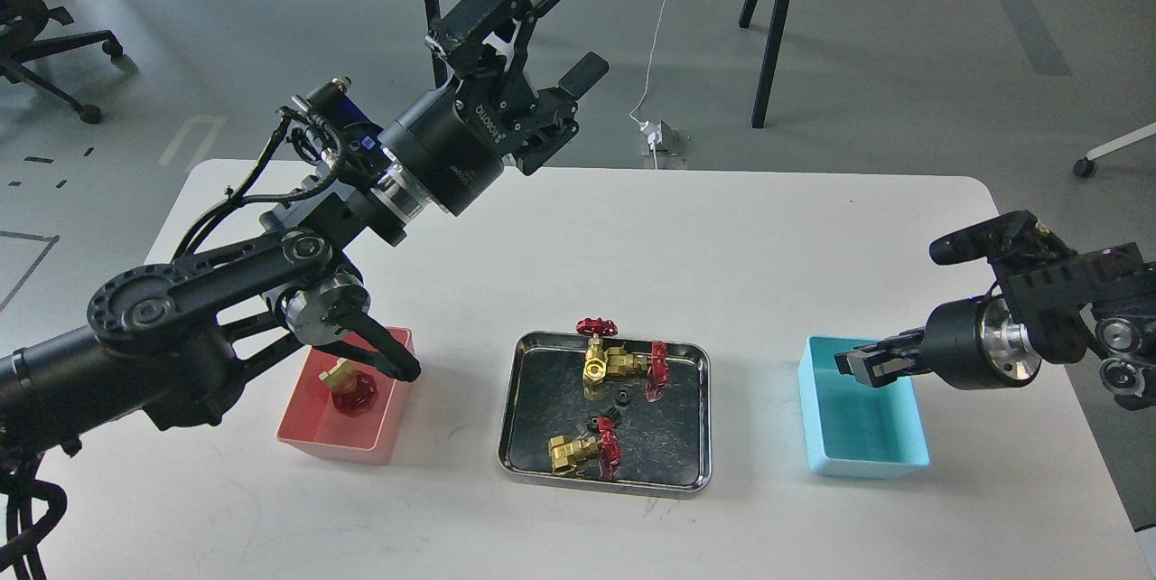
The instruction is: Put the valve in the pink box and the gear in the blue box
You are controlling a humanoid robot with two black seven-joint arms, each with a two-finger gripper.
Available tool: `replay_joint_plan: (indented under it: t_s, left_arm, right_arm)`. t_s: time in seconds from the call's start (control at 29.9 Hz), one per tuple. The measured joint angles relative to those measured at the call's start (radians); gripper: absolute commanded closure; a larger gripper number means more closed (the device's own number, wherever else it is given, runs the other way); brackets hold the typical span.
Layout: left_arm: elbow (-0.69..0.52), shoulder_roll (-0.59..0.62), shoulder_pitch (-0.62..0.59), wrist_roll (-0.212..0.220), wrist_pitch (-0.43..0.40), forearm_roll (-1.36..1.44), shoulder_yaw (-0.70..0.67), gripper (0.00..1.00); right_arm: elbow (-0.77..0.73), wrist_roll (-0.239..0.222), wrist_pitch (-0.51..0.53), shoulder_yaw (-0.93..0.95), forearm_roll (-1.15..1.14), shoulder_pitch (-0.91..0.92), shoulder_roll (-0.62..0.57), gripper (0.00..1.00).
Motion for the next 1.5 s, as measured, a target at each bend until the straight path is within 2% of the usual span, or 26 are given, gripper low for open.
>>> replay_joint_plan:
  t_s: [0.1,0.13,0.2,0.47,0.6,0.74,0.84,0.94,1.04,1.1,1.17,1.3,1.5]
  left_arm:
    - [0.001,-0.002,0.000,0.000,0.000,0.000,0.002,0.08]
    - [0.001,-0.002,0.001,0.000,0.000,0.001,0.002,0.08]
    - [0.005,-0.002,0.004,0.000,0.000,0.001,0.003,0.08]
    - [0.041,-0.005,0.028,0.000,0.000,0.001,0.008,0.08]
    - [0.060,-0.002,0.037,0.000,-0.001,0.001,0.007,0.08]
    - [0.107,0.006,-0.023,0.000,-0.025,-0.009,0.005,0.09]
    - [0.176,0.010,-0.111,0.000,-0.101,-0.028,0.012,0.08]
    - [0.277,0.011,-0.191,0.000,-0.227,-0.109,0.014,0.08]
    - [0.413,0.007,-0.254,0.000,-0.389,-0.219,0.014,0.08]
    - [0.524,-0.008,-0.276,0.000,-0.464,-0.282,0.007,0.08]
    - [0.618,-0.039,-0.283,0.000,-0.486,-0.314,0.001,0.06]
    - [0.756,-0.101,-0.286,0.000,-0.496,-0.328,-0.001,0.03]
    - [0.803,-0.138,-0.266,0.000,-0.496,-0.331,-0.004,0.02]
  right_arm:
    - [0.000,0.000,-0.021,0.018,-0.001,-0.028,-0.002,0.55]
    - [-0.001,0.000,-0.024,0.022,-0.001,-0.032,-0.003,0.44]
    - [-0.003,0.000,-0.028,0.026,-0.001,-0.036,-0.004,0.00]
    - [-0.011,0.000,-0.052,0.055,0.015,-0.054,-0.005,0.00]
    - [-0.047,0.001,-0.167,0.155,0.072,-0.066,0.000,0.00]
    - [-0.119,-0.005,-0.289,0.377,0.411,-0.071,0.051,0.00]
    - [-0.222,-0.008,-0.293,0.572,0.725,-0.072,0.094,0.00]
    - [-0.324,-0.006,-0.220,0.740,0.985,-0.072,0.133,0.00]
    - [-0.406,0.001,-0.052,0.861,1.103,-0.073,0.150,0.00]
    - [-0.478,0.007,0.085,0.907,1.170,-0.078,0.156,0.00]
    - [-0.557,0.013,0.137,0.924,1.224,-0.084,0.168,0.00]
    - [-0.651,0.016,0.158,0.933,1.285,-0.096,0.209,0.00]
    - [-0.677,0.017,0.159,0.949,1.295,-0.109,0.314,0.00]
